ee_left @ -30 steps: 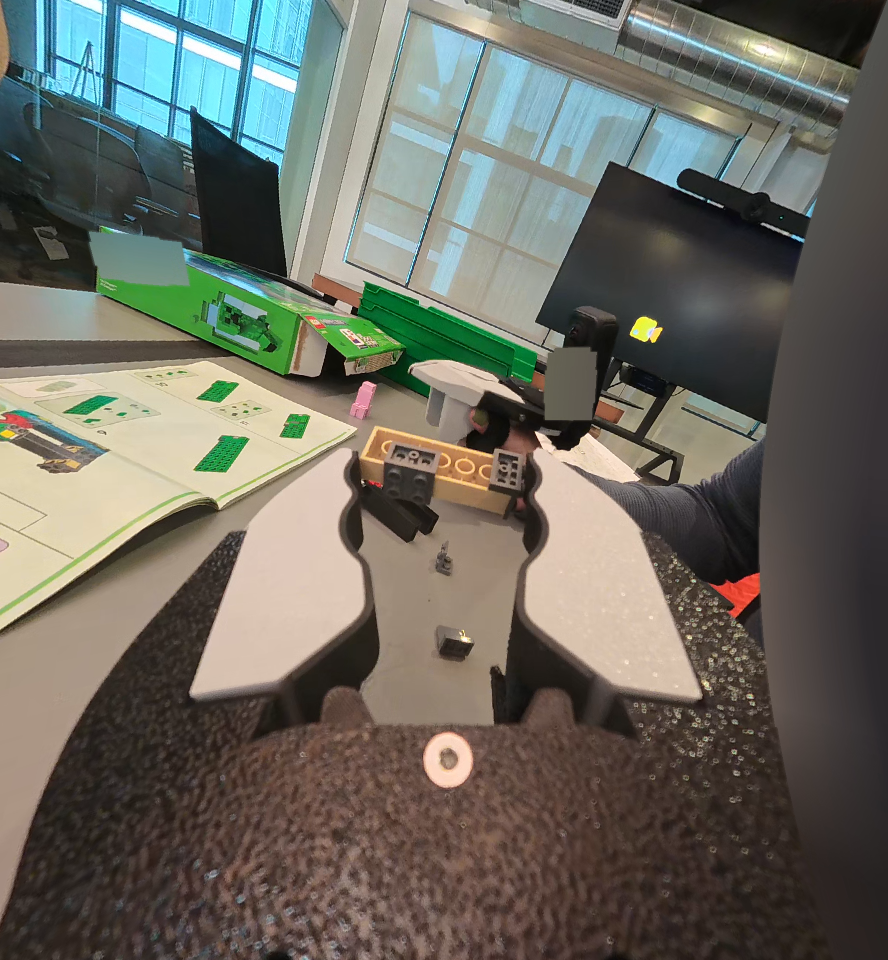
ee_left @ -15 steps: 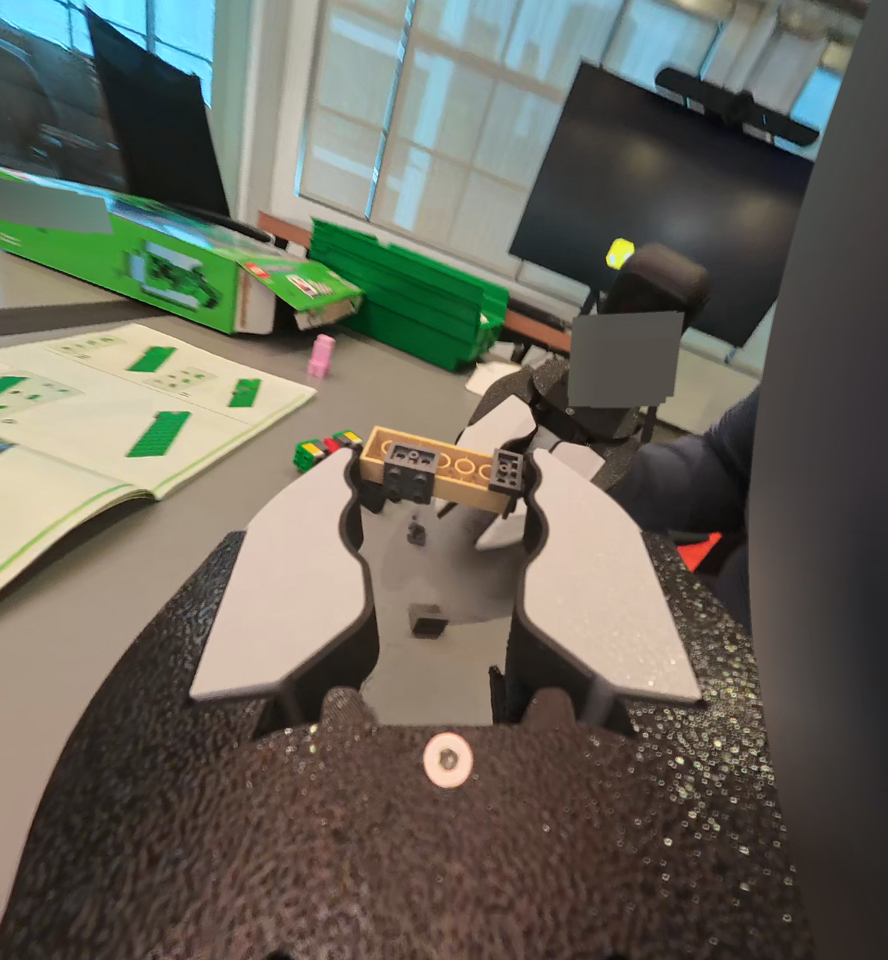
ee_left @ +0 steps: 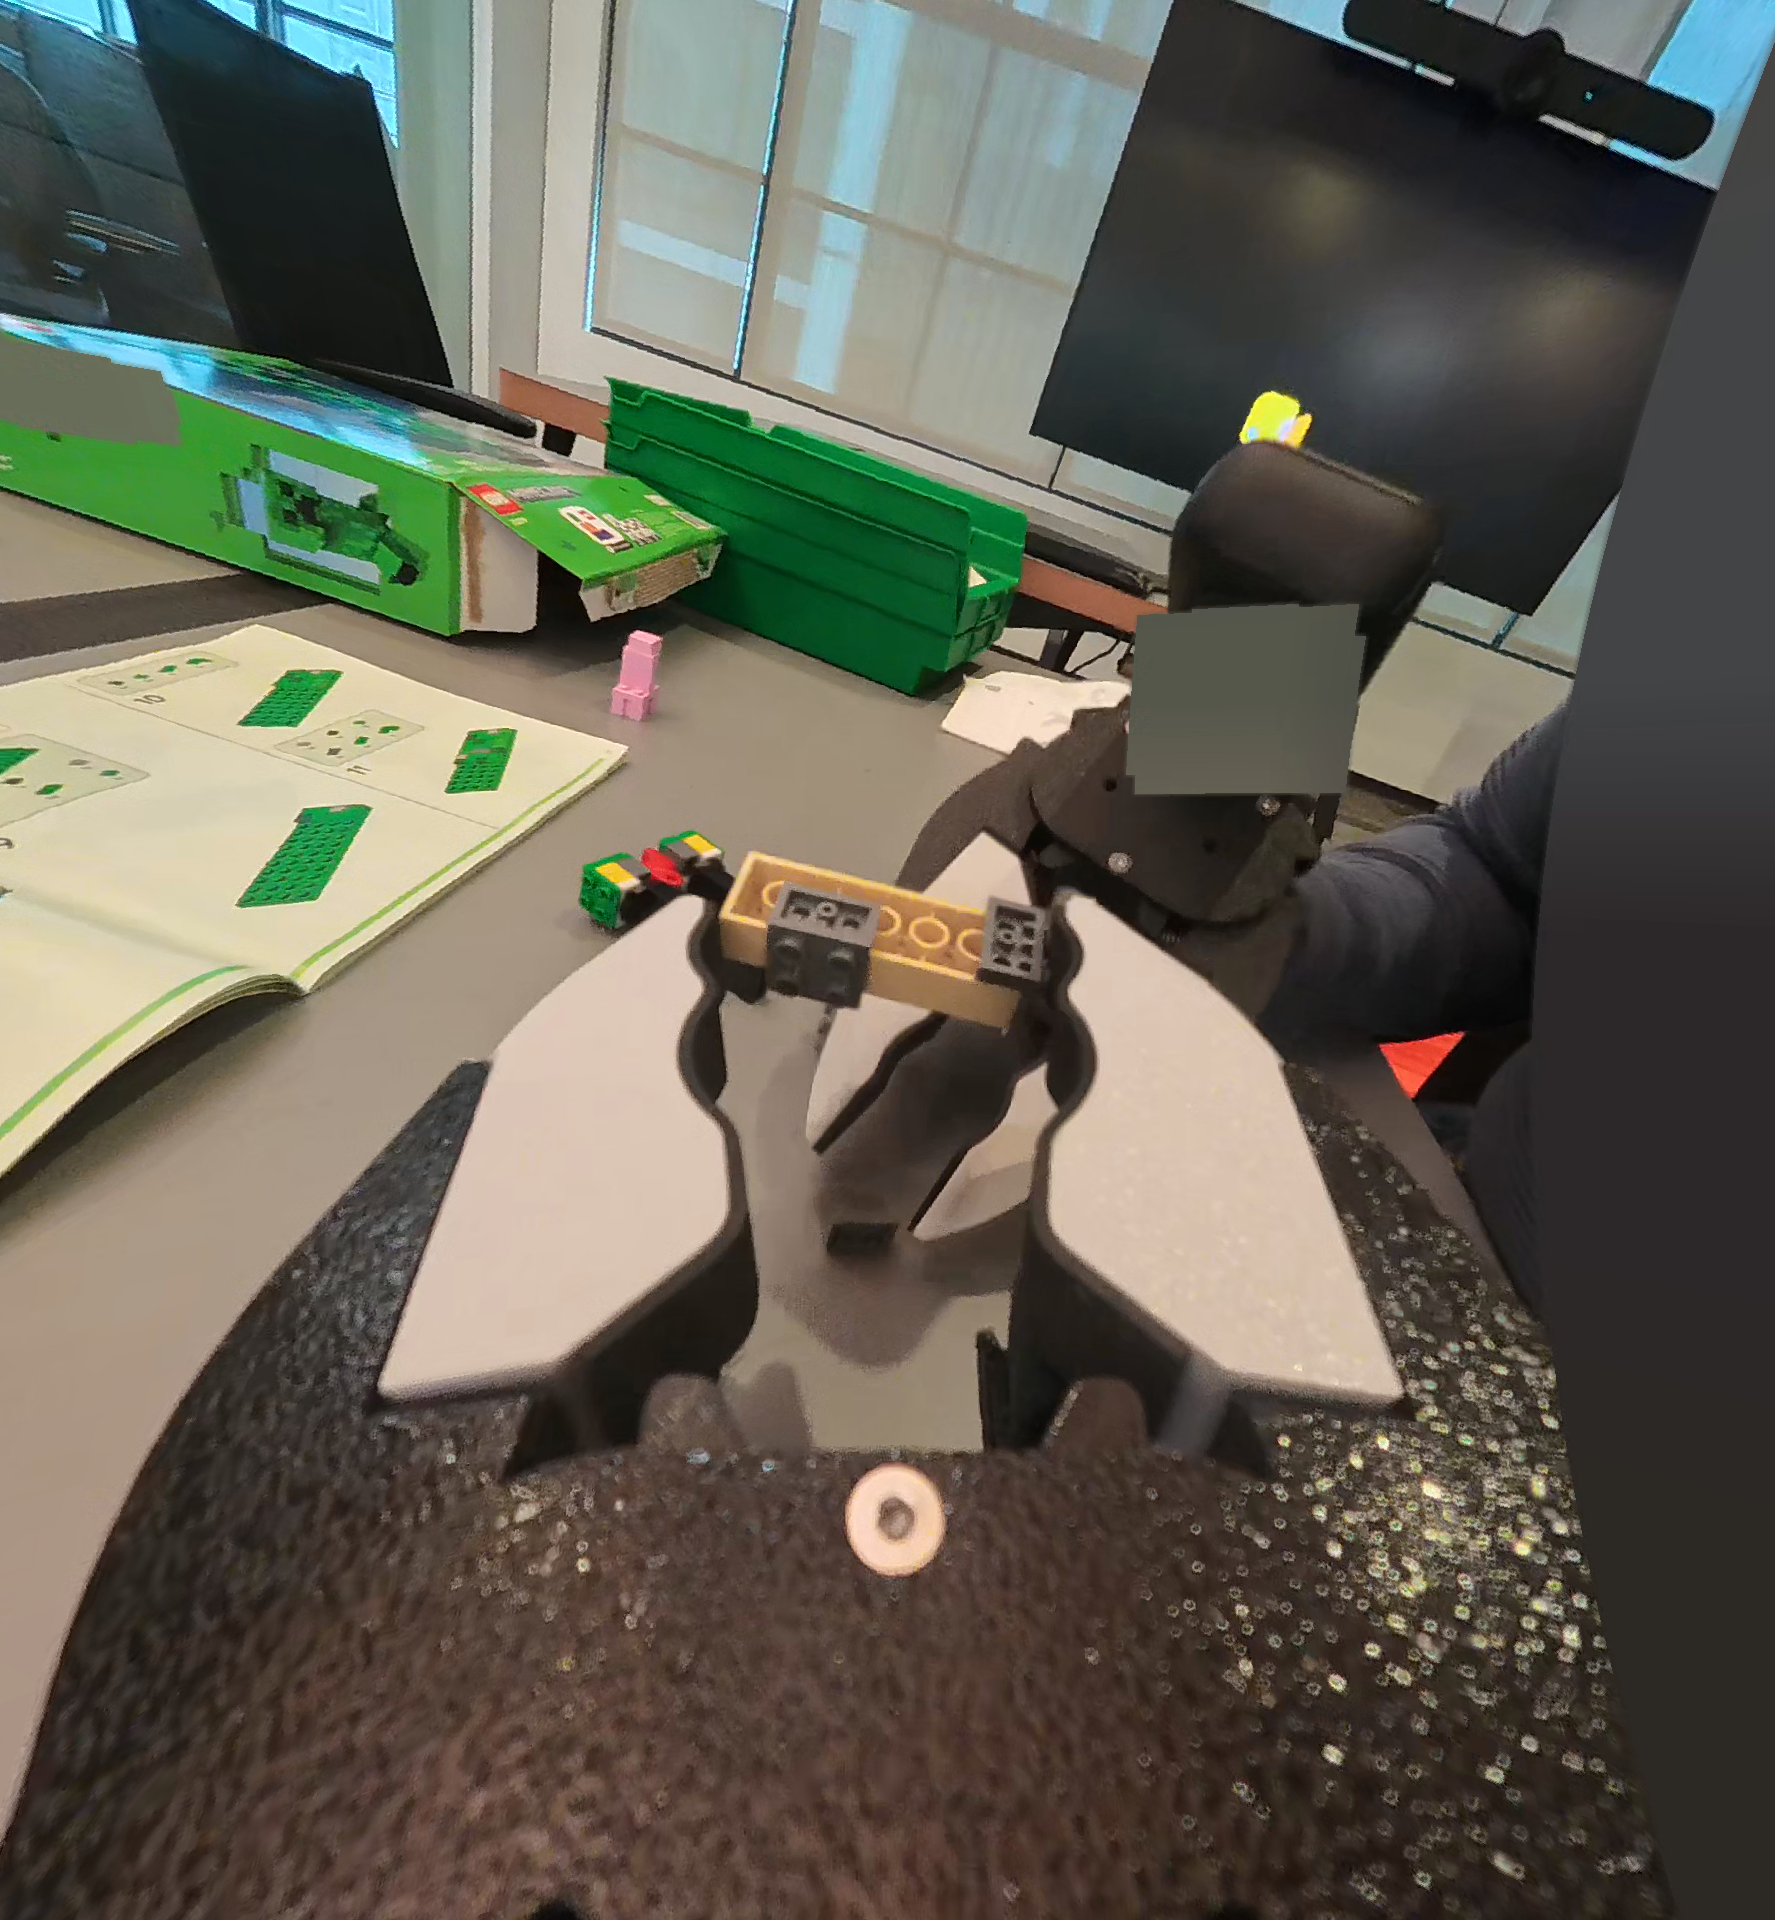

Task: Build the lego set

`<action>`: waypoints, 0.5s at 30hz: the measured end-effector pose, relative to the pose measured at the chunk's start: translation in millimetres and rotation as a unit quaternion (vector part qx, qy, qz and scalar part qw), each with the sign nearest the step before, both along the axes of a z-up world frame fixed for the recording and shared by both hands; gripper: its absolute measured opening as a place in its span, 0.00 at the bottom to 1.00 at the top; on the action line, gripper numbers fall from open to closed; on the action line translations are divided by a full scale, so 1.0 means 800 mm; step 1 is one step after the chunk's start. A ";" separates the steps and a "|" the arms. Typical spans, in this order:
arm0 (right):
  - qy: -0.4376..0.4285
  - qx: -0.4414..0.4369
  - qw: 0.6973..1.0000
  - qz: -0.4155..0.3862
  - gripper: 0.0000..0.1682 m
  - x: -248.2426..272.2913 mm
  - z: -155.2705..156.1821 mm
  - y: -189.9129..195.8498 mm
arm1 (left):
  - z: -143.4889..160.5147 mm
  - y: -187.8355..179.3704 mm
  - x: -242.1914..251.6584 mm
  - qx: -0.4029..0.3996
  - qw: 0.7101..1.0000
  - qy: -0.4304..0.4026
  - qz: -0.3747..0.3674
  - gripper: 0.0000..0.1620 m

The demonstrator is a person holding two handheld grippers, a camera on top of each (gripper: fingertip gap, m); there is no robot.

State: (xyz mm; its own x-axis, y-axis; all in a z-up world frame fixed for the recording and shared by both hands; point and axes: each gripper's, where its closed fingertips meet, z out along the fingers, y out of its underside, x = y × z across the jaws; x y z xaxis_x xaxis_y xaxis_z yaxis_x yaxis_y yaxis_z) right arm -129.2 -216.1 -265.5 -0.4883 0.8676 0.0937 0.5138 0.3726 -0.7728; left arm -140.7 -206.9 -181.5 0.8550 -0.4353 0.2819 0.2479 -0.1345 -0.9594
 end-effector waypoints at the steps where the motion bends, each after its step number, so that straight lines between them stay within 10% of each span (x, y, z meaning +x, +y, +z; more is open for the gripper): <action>1: -0.006 0.004 1.000 -0.003 0.17 -0.001 -0.002 0.000 | 0.001 0.000 -0.002 0.002 1.000 -0.005 0.003 0.37; 15: -0.025 0.009 1.000 0.001 0.04 -0.003 -0.004 -0.004 | 0.005 -0.001 -0.011 0.008 0.999 -0.030 0.015 0.37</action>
State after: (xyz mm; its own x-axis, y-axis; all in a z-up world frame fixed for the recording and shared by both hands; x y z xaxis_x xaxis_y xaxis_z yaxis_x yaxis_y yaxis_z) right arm -131.7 -219.3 -268.3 -0.4951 0.8648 0.0839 0.5506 0.3870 -0.7397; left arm -149.8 -207.6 -177.8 0.8495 -0.4144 0.3265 0.3090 -0.1108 -0.9446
